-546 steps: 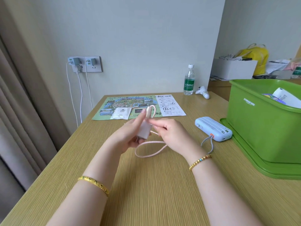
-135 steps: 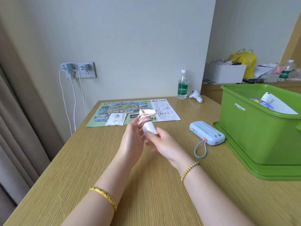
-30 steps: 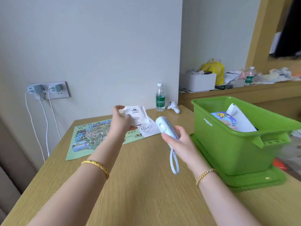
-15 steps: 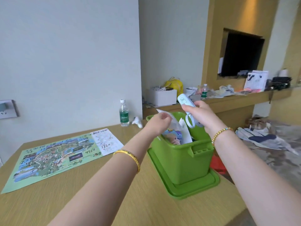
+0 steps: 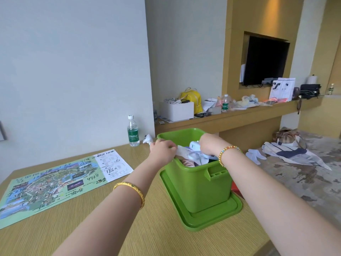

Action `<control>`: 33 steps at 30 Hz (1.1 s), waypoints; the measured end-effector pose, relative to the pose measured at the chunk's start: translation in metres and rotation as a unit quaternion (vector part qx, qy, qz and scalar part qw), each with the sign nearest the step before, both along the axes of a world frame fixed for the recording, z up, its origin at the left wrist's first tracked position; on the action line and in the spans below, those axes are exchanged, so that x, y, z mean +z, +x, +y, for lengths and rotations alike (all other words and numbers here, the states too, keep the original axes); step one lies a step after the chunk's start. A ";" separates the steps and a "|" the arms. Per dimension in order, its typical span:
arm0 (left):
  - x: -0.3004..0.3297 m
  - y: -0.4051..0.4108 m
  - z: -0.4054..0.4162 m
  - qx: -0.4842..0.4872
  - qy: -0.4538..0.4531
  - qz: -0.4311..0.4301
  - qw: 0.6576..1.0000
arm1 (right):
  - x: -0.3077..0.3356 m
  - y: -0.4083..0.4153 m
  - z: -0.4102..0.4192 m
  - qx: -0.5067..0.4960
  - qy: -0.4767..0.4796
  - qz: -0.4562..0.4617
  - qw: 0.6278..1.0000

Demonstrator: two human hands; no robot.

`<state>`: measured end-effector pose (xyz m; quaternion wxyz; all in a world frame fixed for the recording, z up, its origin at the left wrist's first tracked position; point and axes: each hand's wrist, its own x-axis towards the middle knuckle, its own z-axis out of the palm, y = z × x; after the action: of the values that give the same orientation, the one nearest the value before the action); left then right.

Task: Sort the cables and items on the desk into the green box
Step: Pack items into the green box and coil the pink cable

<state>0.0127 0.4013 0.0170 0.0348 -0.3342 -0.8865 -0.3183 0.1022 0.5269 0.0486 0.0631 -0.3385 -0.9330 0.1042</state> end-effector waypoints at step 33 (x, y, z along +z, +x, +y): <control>0.046 0.032 -0.086 0.018 0.509 -0.284 0.812 | 0.020 0.035 -0.045 -0.028 -0.061 0.341 0.938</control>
<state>0.0447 0.3152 0.0630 -0.0476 -0.1472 -0.5740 -0.8041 0.1376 0.4818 0.0683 0.3599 -0.3118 -0.8375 0.2682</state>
